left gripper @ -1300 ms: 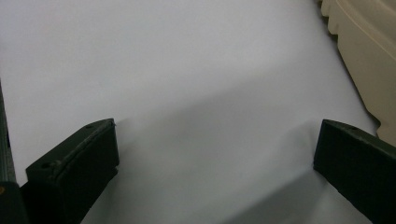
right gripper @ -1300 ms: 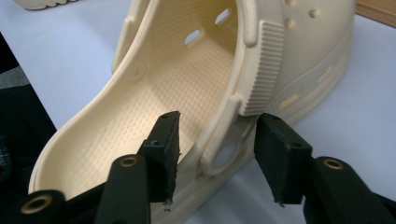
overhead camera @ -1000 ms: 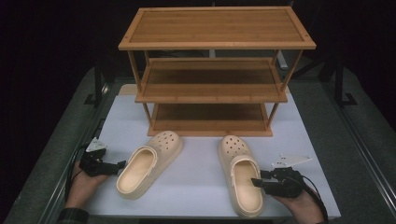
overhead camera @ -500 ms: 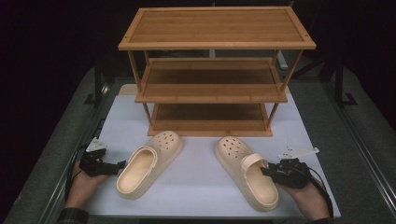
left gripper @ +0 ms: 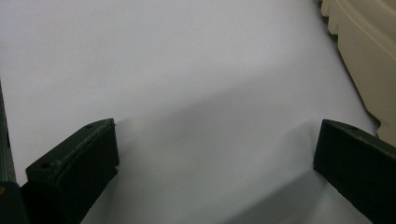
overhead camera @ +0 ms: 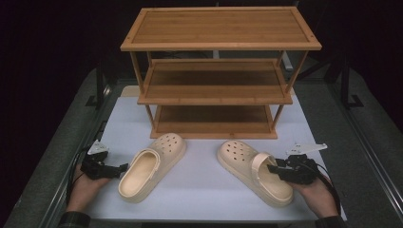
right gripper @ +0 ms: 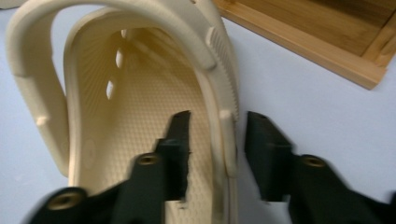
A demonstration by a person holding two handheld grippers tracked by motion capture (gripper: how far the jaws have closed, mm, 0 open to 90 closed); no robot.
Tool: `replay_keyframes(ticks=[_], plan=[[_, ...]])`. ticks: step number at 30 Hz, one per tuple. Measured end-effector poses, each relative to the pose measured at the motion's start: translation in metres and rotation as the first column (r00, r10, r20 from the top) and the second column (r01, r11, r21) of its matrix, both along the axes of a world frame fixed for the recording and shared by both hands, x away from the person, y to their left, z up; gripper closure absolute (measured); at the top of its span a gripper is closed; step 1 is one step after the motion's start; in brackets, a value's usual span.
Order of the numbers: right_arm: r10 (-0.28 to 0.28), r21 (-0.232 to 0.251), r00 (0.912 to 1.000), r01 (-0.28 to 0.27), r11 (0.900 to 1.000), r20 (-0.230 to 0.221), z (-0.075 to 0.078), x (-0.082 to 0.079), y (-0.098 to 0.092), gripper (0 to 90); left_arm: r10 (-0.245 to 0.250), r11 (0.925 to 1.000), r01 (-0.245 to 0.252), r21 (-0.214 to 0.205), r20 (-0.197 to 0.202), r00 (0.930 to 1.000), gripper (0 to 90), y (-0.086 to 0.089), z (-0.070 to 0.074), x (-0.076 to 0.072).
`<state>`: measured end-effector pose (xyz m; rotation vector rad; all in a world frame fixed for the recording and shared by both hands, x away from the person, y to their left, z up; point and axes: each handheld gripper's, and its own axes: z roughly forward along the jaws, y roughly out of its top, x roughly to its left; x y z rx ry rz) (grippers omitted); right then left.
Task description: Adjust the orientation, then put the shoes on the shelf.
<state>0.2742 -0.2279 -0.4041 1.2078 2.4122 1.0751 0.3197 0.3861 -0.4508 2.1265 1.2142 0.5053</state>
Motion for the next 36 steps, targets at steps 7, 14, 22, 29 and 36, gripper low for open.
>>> replay_keyframes(ticks=[7,14,22,29,36], plan=[[0.023,0.033,0.9997,-0.023,0.9992,0.003,0.0,-0.002,-0.003,42.6,-0.001,0.9999,0.001,-0.01,0.004,1.0,0.7,0.001,0.001,-0.001],[0.017,0.053,0.9996,-0.018,0.9984,0.024,0.004,-0.001,-0.008,33.1,-0.014,0.9992,0.015,-0.037,0.05,0.9987,6.2,0.006,0.022,-0.009],[0.02,0.068,0.999,-0.023,0.9974,0.041,0.008,0.003,-0.006,28.8,-0.07,0.9945,0.077,-0.07,0.101,0.9924,6.3,0.003,0.053,-0.019],[0.028,0.077,0.9984,-0.032,0.9965,0.049,0.01,0.006,-0.004,28.9,-0.143,0.9814,0.157,-0.11,0.13,0.9812,14.2,-0.014,0.068,-0.023],[0.054,0.082,0.9969,-0.058,0.9949,0.058,0.012,0.013,0.004,31.3,-0.233,0.9654,0.244,-0.091,0.121,0.965,15.7,-0.046,0.073,-0.021]])
